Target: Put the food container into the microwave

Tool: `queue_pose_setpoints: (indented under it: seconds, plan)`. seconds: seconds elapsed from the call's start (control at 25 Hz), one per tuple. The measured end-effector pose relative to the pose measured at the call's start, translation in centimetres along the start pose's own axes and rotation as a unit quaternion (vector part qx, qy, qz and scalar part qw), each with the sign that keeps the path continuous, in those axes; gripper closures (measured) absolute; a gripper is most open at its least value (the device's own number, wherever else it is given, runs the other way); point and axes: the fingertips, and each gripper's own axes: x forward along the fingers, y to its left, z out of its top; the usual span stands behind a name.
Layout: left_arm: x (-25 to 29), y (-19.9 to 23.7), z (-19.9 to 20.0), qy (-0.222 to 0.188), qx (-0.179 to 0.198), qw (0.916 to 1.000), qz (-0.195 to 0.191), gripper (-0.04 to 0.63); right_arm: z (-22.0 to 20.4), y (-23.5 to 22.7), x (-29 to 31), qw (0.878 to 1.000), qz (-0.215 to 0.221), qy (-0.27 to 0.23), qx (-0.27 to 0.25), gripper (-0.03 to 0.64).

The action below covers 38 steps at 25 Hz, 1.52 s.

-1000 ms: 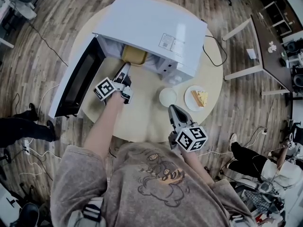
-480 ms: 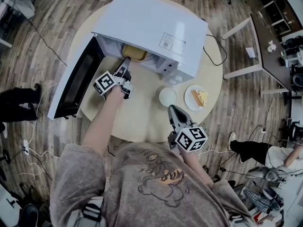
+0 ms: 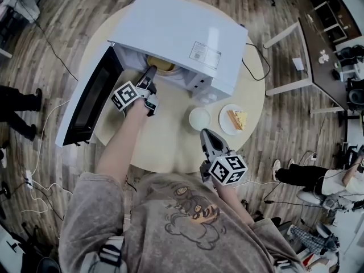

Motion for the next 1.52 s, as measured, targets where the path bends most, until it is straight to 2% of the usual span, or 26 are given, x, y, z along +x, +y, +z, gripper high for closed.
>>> queue_pose_setpoints:
  seconds: [0.36,0.68,1.08,1.52]
  plan:
    - [0.5,0.2,0.1,0.009,0.001,0.9999,0.013,0.446,-0.2,-0.1,-0.2,1.000,0.001,0.002,0.003,0.617]
    - [-1.6,-0.4,0.5,-0.010,-0.005,0.9997,0.022,0.445,0.1,-0.2,-0.2,1.000,0.014,0.000,0.001,0.617]
    - [-6.1,-4.7,-1.4,-0.024,-0.010,0.9996,0.006,0.445,0.7,1.4,0.3,0.997,0.070,0.002,-0.016,0.617]
    - [-12.2,-10.7,-3.5,-0.044,0.007,0.9989,-0.014,0.445,1.3,2.5,-0.2,0.992,0.124,0.000,-0.038,0.617]
